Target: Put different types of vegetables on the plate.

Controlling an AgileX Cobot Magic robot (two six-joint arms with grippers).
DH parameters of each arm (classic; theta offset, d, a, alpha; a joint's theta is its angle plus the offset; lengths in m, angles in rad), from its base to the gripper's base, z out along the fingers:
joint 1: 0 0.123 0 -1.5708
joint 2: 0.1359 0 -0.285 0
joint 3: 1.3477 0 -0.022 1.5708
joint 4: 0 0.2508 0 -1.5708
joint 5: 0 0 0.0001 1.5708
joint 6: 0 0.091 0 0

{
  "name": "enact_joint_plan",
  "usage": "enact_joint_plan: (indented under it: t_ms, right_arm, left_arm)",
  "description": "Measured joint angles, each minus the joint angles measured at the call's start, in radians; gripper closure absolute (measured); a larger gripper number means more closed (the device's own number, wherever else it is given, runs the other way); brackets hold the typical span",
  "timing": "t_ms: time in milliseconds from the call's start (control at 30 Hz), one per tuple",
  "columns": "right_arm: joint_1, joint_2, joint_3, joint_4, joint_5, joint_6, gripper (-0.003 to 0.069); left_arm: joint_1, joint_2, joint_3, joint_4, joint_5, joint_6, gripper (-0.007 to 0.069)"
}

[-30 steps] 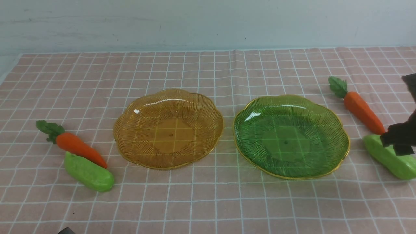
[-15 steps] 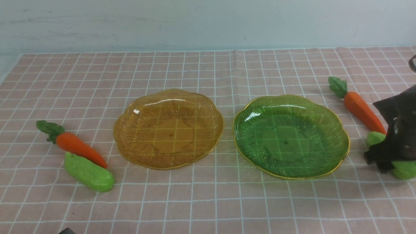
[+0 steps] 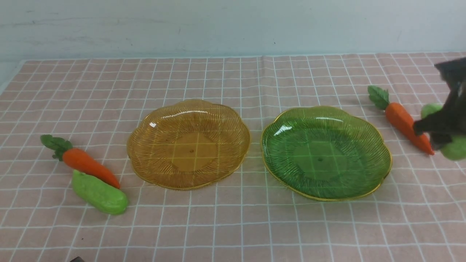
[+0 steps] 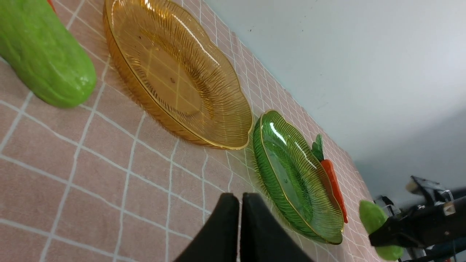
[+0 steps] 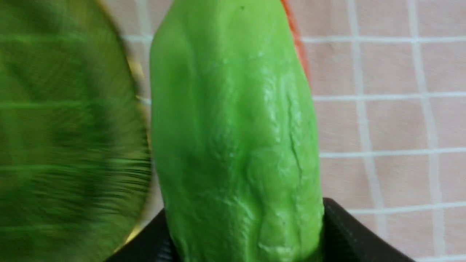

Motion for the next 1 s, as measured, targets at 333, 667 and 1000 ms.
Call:
enact_joint_plan:
  t_ms: [333, 667, 1000]
  right_arm:
    - [0.161, 0.086, -0.016, 0.465, -0.212, -0.328, 0.0263]
    - [0.204, 0.164, -0.016, 0.253, -0.283, -0.321, 0.0126]
    - [0.03, 0.182, -0.055, 0.046, -0.366, -0.139, 0.0065]
  left_arm:
    - [0.0, 0.0, 0.0, 0.0, 0.0, 0.053, 0.0627]
    - [0.0, 0.0, 0.0, 0.0, 0.026, 0.083, 0.0627]
    - [0.0, 0.0, 0.0, 0.0, 0.029, 0.089, 0.0627]
